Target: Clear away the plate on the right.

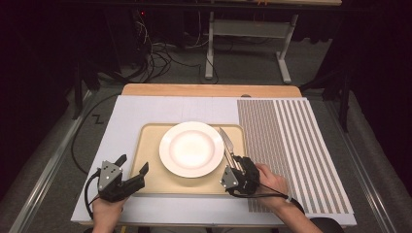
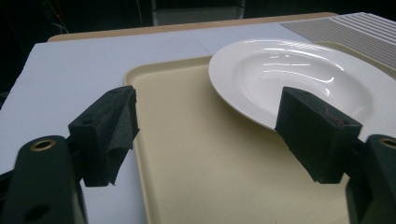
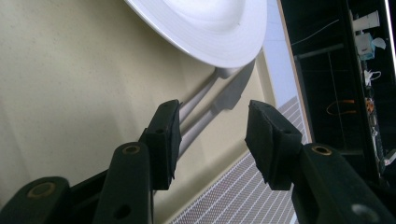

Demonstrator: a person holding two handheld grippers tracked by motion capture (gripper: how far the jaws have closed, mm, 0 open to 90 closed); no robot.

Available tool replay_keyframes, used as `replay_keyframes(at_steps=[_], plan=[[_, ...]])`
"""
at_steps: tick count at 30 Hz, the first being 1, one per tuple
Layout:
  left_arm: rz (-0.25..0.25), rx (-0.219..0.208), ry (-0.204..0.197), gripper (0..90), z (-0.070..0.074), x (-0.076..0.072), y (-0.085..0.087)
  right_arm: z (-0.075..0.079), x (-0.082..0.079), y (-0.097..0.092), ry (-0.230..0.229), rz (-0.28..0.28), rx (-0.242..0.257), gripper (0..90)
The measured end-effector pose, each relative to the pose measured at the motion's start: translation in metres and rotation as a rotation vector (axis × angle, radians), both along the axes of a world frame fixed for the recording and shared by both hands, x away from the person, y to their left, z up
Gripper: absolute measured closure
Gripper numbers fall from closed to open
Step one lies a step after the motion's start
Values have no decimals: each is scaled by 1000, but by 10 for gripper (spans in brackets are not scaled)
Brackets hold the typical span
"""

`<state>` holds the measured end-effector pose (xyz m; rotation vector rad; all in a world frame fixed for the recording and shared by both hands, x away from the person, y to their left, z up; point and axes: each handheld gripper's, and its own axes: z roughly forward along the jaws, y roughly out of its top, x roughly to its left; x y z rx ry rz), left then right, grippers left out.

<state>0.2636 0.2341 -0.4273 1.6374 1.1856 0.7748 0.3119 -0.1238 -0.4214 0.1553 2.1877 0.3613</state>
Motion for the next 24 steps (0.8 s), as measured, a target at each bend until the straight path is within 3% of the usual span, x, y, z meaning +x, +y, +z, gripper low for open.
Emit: replay_keyframes(at_steps=[24], plan=[[1,-7,-4,221,1,5,0,9,3,-30,-4,-75,81,541]])
